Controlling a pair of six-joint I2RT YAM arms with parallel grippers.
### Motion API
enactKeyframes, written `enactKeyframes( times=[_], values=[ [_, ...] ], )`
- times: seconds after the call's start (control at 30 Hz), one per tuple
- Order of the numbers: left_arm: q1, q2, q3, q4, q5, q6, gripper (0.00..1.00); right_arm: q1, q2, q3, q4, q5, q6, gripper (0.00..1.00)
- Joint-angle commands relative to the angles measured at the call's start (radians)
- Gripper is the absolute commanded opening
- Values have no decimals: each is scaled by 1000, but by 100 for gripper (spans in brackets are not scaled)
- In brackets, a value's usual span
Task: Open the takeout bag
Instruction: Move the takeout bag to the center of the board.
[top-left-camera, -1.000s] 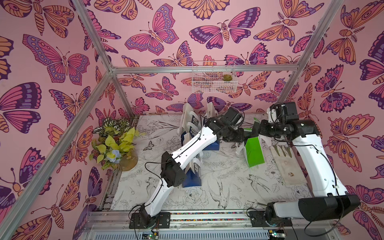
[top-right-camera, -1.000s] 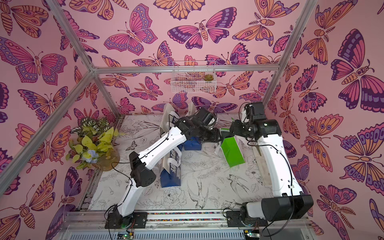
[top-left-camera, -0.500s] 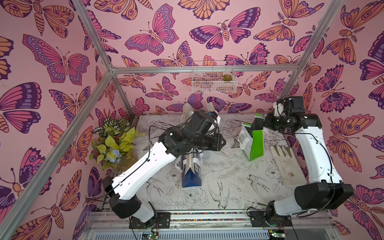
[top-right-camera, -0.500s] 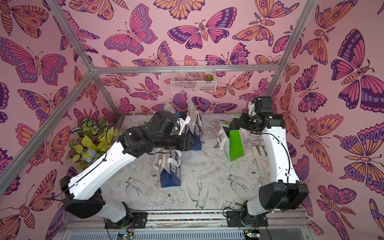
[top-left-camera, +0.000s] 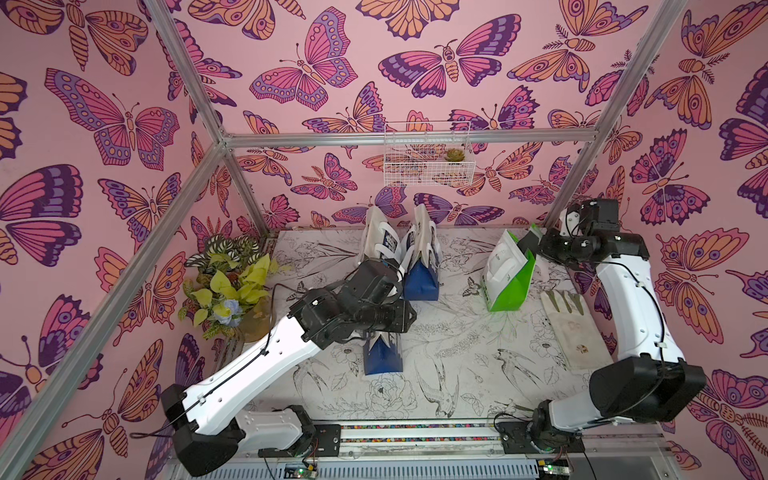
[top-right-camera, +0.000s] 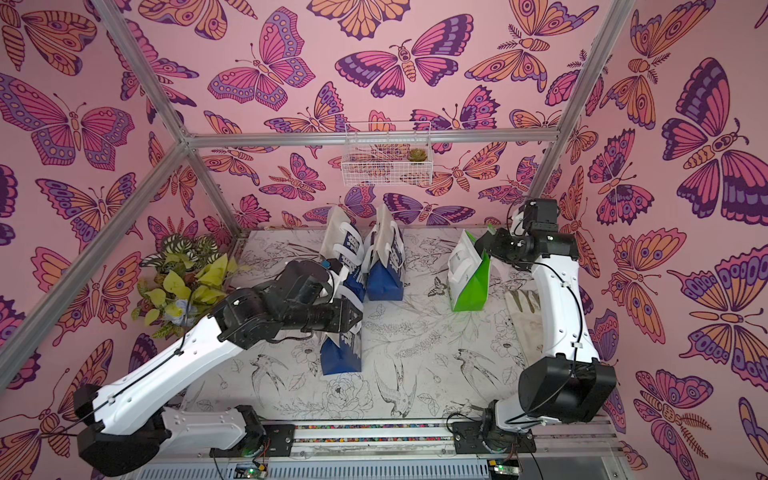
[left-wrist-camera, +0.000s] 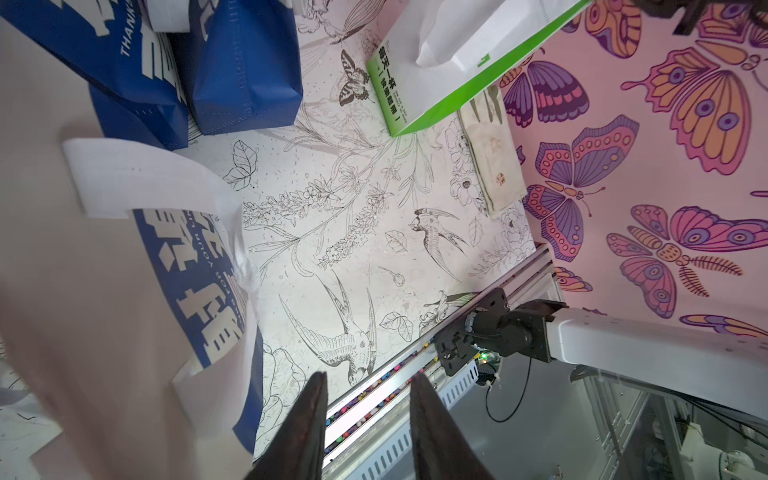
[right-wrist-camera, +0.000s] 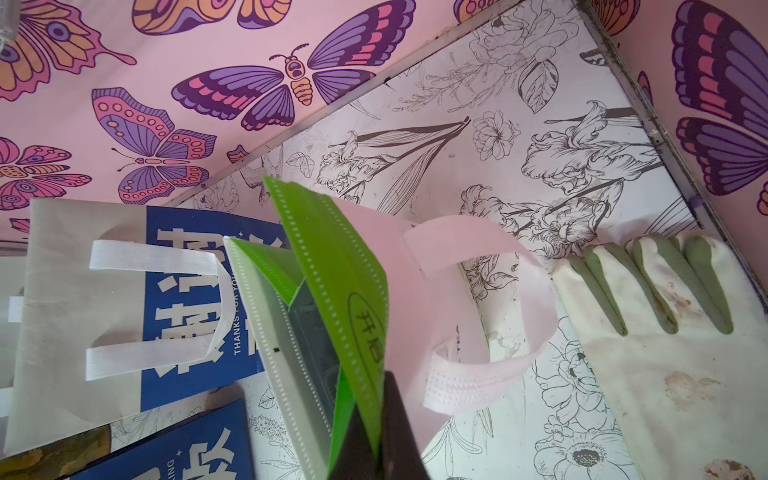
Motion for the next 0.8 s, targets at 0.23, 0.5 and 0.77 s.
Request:
enactKeyframes(
  times=[0.23,0.5,0.77],
  values=[
    [55,-118,-39,-6,-80,-25,49,1,-43,86,-76,98,-3,41],
    [227,-228,-123,-51,-26,-72,54,19,-162,113,-120,66,-9,51],
    [400,-358,-298,-113,-42,-199,40,565,-284,69,-140,329,-21,52]
  ],
)
